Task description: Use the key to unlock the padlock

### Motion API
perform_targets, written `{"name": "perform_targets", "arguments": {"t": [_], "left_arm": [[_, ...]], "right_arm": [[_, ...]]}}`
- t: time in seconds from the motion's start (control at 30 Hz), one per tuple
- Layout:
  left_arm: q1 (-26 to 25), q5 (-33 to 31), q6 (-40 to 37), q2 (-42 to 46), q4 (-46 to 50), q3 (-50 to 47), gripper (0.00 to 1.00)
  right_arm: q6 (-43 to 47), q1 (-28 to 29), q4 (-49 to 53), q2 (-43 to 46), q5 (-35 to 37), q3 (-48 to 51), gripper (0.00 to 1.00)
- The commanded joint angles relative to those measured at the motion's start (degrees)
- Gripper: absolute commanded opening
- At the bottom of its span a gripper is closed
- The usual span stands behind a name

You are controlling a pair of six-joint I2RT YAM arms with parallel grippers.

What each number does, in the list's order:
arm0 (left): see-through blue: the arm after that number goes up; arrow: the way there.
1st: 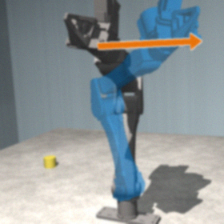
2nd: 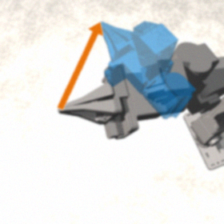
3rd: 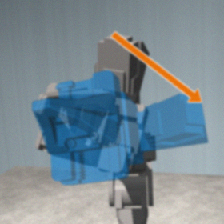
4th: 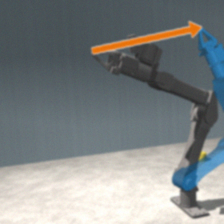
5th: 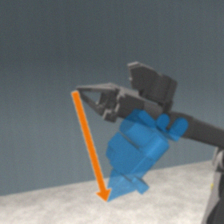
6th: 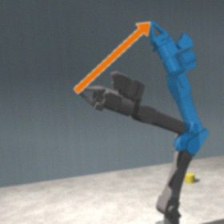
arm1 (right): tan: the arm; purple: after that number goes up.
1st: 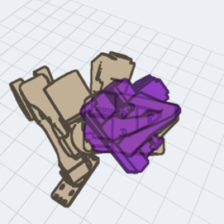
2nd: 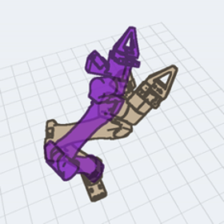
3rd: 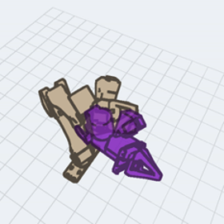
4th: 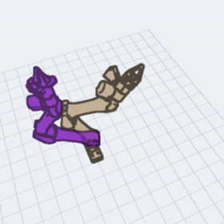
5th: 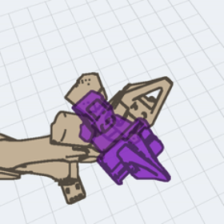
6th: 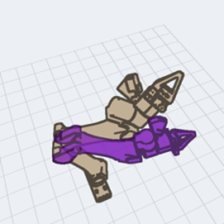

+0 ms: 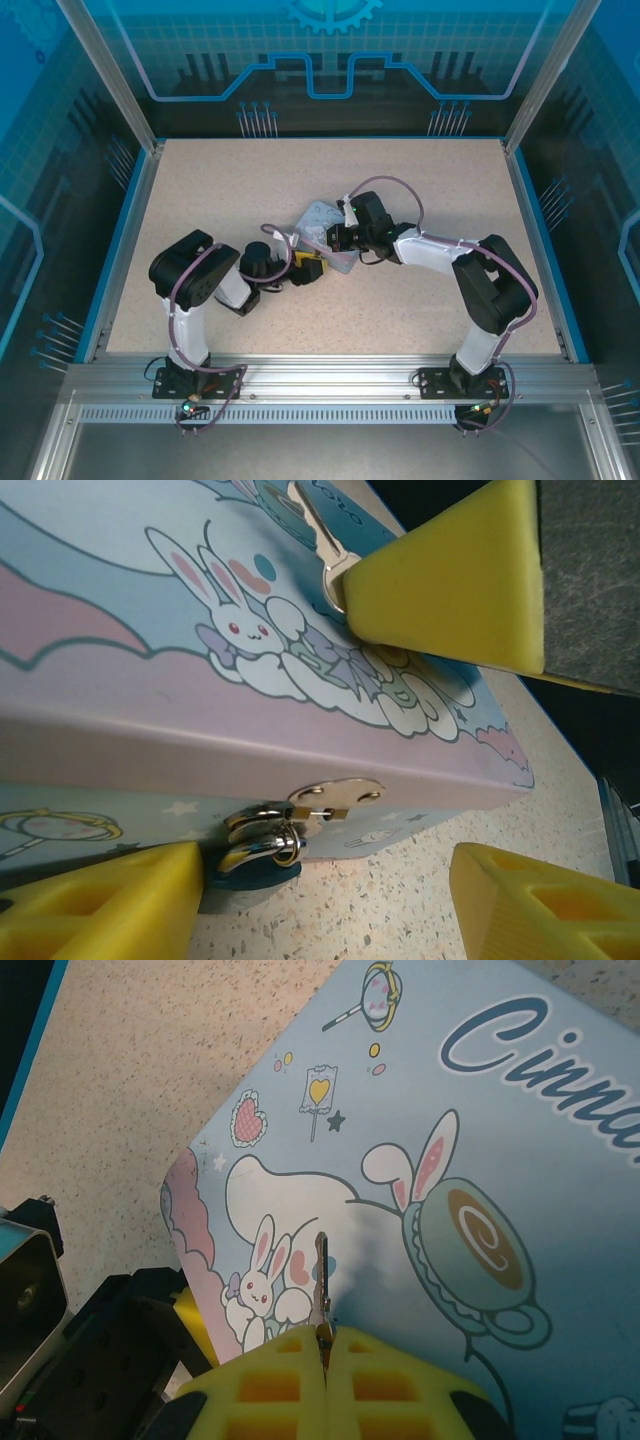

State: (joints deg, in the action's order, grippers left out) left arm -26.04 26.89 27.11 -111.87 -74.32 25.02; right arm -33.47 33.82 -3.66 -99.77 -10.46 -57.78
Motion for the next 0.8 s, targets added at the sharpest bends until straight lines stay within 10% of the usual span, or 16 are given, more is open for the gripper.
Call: {"name": "perform_targets", "arguments": {"t": [0.0, 0.77], "left_arm": [[-1.52, 3.13, 0.62, -1.94, 6.26, 1.39, 0.65], [-6.82, -15.73, -3.61, -3.26, 7.0, 2.49, 0.51]], "right_arm": [[-0.62, 1.21, 6.98, -2.44, 0.16, 0.82, 0.0], [-1.25, 2.08, 7.55, -1.22, 1.76, 1.75, 0.0]]}}
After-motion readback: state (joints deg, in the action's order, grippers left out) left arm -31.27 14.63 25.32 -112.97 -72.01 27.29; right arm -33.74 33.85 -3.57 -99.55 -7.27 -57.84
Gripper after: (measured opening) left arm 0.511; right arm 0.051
